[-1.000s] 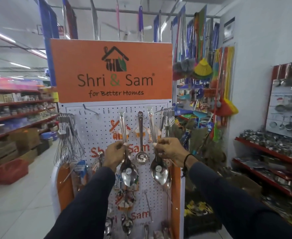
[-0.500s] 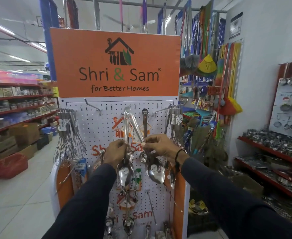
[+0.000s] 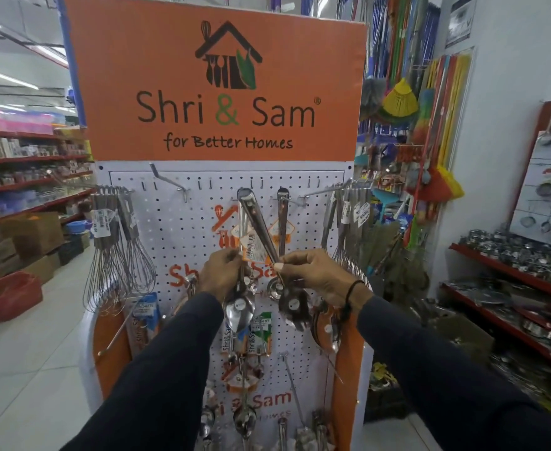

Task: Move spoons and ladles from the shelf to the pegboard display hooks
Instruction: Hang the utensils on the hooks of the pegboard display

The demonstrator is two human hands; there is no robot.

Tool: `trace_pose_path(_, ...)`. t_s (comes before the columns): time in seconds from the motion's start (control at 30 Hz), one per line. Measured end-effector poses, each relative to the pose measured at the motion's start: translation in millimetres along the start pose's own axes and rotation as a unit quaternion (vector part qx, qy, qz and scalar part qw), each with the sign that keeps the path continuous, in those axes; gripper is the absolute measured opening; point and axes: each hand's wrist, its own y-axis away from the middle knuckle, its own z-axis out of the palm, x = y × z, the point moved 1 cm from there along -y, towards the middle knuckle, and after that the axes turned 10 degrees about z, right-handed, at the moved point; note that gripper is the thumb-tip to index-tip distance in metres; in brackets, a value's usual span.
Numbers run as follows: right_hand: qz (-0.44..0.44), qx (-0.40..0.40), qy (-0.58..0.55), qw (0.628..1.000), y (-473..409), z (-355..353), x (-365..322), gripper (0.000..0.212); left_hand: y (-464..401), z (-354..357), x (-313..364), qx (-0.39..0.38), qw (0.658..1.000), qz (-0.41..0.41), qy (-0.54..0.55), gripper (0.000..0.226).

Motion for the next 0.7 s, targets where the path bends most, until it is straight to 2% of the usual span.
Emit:
trace_pose_path(0.27, 0.001, -0.019, -0.034, 0.999, -16, 4, 0, 0.010, -25, 2, -12, 0.001, 1.000, 0.010, -0.024, 0.033)
trace_pose_path(0.47, -0.007, -0.035, -0.065, 0.997, -26, 3, -1, 0.021, -43, 3, -22, 0.000, 0.998, 0.019, -0.051, 0.021)
trace_pose_path(0.57, -0.003, -0.043, -0.069, 0.997, -30, 2, -2, 0.015, -47, 3, -22, -0.002, 0.999, 0.021, -0.048, 0.026)
trace_pose_path(0.7, 0.009, -0.073, -0.070, 0.995, -33, -1, -2, 0.009, -52, 1, -22, -0.013, 0.998, 0.023, -0.057, 0.021)
